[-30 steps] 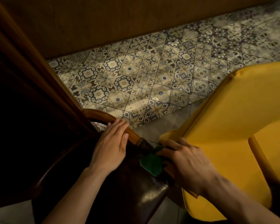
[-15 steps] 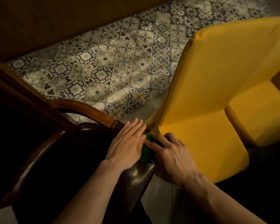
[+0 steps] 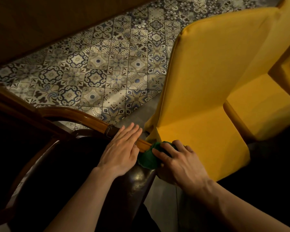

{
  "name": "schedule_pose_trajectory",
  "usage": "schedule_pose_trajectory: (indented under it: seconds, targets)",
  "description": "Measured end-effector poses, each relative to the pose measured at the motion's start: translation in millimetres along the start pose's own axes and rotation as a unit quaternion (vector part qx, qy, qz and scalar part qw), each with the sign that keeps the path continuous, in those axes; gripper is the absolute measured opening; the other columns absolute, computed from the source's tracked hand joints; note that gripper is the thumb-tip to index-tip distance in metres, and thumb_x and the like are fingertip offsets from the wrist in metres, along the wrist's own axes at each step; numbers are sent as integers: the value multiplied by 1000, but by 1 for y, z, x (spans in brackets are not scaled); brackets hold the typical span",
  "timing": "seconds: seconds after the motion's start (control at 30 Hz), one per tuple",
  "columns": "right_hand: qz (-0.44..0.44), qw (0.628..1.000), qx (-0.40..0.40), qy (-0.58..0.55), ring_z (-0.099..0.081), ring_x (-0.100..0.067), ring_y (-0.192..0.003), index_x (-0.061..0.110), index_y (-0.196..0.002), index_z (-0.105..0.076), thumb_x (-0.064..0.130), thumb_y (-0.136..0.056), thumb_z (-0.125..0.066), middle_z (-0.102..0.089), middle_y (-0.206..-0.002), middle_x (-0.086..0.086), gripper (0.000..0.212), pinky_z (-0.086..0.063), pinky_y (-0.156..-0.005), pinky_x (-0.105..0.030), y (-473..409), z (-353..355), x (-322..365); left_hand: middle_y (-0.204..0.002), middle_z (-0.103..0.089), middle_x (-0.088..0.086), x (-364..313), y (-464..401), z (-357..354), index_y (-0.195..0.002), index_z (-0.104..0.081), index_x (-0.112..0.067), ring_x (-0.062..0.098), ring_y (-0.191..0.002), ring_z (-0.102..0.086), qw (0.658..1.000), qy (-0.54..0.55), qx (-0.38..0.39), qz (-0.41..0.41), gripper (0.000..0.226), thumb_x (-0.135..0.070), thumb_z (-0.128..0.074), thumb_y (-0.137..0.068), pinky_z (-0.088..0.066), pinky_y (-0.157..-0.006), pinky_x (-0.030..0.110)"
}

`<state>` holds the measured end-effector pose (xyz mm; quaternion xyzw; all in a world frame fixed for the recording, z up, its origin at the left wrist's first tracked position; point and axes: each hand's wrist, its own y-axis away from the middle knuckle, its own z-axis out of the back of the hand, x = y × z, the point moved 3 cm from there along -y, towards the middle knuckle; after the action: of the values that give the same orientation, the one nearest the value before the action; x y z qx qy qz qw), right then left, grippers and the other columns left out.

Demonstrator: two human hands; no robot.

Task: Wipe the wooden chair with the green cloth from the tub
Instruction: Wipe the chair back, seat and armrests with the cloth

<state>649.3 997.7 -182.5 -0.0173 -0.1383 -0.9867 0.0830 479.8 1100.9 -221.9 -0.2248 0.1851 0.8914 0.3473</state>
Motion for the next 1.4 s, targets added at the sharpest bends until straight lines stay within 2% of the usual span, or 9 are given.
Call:
schedule_pose_trajectory:
  seconds: [0.27,0.37,0.5,0.57,0.7,0.83,1.0,1.2,1.4]
  targets:
    - [-7,1000,1,16,-61,-36,-90,24,-128,-64,36,-89,-29,-66,-116,-7,54,-52,-58,-46,23,5,-13,-164,-15,-4,-1,1,3,-156,-20,-17,3,-150,3,1000,2,14,0,74,-35,-15,-84,1,-123,33]
    - [-7,1000,16,22,-61,-35,-89,24,-127,-65,34,-88,-34,-66,-114,-7,51,-52,-57,-46,29,8,-14,-164,-15,-5,-1,1,3,-156,-20,-18,3,-150,3,1000,7,14,-1,72,-31,-19,-85,1,-123,33]
    - [3,998,57,25,-57,-33,-90,26,-127,-62,22,-73,-81,-63,-113,-5,58,-50,-57,-43,35,14,-19,-164,-13,-7,0,0,7,-156,-18,-20,0,-149,5,999,44,26,3,68,-18,-35,-91,7,-122,29]
    - [-5,997,77,28,-56,-31,-85,27,-117,-68,22,-66,-87,-65,-107,-4,54,-48,-53,-40,35,21,-22,-164,-10,-10,-2,0,12,-157,-16,-24,-7,-146,10,997,71,37,7,71,-9,-42,-93,10,-120,24]
    - [-2,992,117,42,-52,-26,-84,32,-114,-68,25,-75,-82,-63,-107,0,42,-41,-54,-35,31,39,-22,-161,-2,-23,-3,5,27,-155,-12,-42,-3,-144,12,983,153,49,86,82,-5,-50,-93,-2,-119,29]
    - [2,996,91,-3,-45,-25,-107,34,-140,-46,25,-102,-48,-50,-132,1,39,-46,-75,-35,20,57,-16,-162,-11,-21,3,21,46,-153,-17,-45,3,-149,-5,975,171,-25,139,86,-7,-59,-88,-16,-120,38]
    - [-1,998,47,-30,-45,-24,-108,39,-139,-45,33,-101,-46,-50,-132,4,38,-50,-77,-37,-1,72,-7,-162,-12,-22,12,43,56,-153,-18,-45,3,-147,-3,969,172,-42,172,85,-9,-59,-88,-16,-117,38]
    - [-16,997,-10,-68,-50,-24,-101,40,-134,-52,41,-94,-57,-57,-122,5,40,-49,-64,-36,-28,79,14,-150,-9,-34,4,39,60,-154,-18,-40,-16,-137,6,977,162,-39,135,79,-11,-55,-91,-7,-117,25]
    - [-22,981,-97,-167,-55,-22,-96,34,-123,-53,40,-93,-59,-59,-111,9,31,-52,-66,-39,-52,98,36,-149,-39,-22,-20,35,82,-150,-26,-46,-3,-136,-36,979,183,-64,63,68,-47,-58,-90,-37,-107,27]
